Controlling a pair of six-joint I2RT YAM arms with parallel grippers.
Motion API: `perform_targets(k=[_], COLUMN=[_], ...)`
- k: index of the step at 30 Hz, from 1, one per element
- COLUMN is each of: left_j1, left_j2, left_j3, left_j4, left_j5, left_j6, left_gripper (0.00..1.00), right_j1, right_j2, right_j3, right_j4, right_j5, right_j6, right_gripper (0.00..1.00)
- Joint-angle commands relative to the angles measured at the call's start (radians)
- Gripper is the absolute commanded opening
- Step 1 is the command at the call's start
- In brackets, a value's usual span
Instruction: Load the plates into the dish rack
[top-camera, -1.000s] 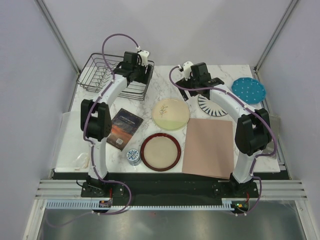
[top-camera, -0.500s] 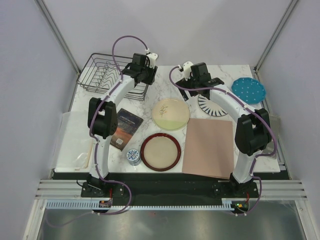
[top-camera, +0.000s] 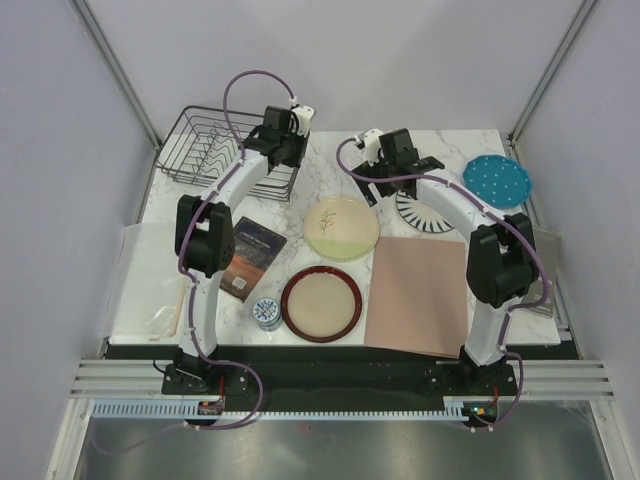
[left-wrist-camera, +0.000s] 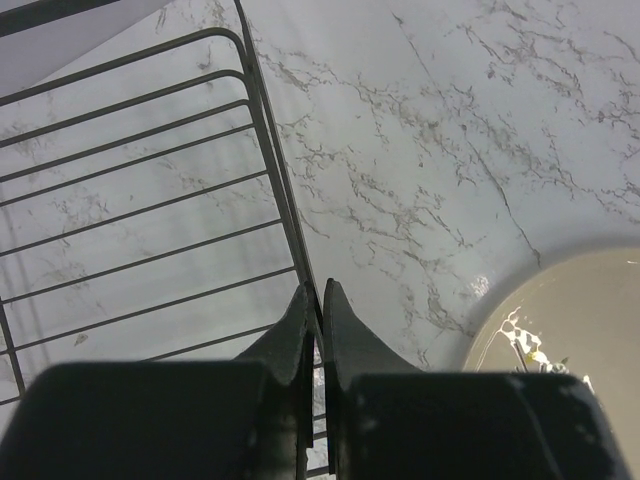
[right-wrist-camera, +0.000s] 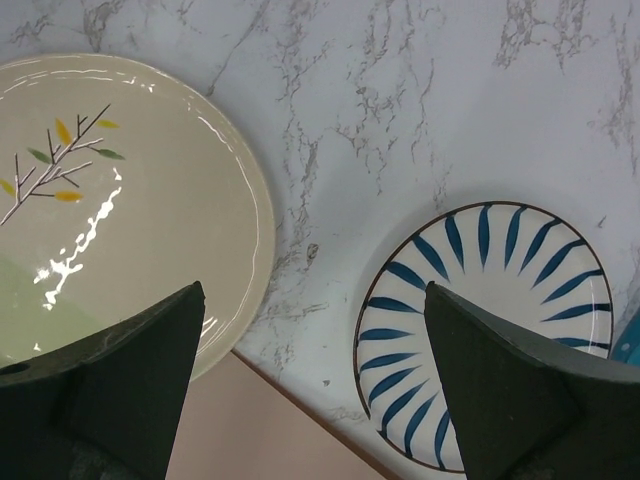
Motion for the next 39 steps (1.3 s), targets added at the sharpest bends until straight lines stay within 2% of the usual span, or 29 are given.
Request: perform_targets(k=[1,5,9,13,18,28,33,39], left_j1=[-0.028,-0.034,-0.034,-0.035,-0.041,-0.04,-0.041,-0.052], left_j2=[-0.057,-0.101,-0.129,-0.15,-0.149,-0.091,-0.095,-0.103], left_j3=[-0.008,-0.02,-0.022,-0.033,-0.049,0.012,0.003,-0.026], left_j4=[0.016,0.0,-0.009,-0.014,-0.014,0.068,0.129,0.215], left_j5=[0.021,0.016,-0.003,-0.013,-0.037,-0.071,-0.057,0.047], left_j6=[0.044,0.046,0.041,0.075,0.156,0.215,0.228,0.241], left_gripper=[0.02,0.02,0.02,0.02,0.02,0.02,0.02,0.02], right_j1=[-0.015,-0.032,-0.035,-0.035,-0.035,-0.023,0.009,0.067], right_j2=[0.001,0.062,0.196,0.311,0.357,0.389,0.348,0.297], right_j3=[0.017,0.031,0.161,0.24,0.283,0.263,0.166,0.068], right_j4=[-0.019,-0.062,-0.158,-0.177,-0.2,-0.366,-0.375,-0.372], right_j5=[-0.106,-0.251,-0.332,-0.341,-0.338,-0.541,-0.561,-0.556], right_j6=[-0.05,-0.087,-0.094,-0.081,-0.106,-0.228,-0.279,-0.31], right_gripper=[0.98,0.97,0.9,0.88,0.87,0.83,0.82,0.8])
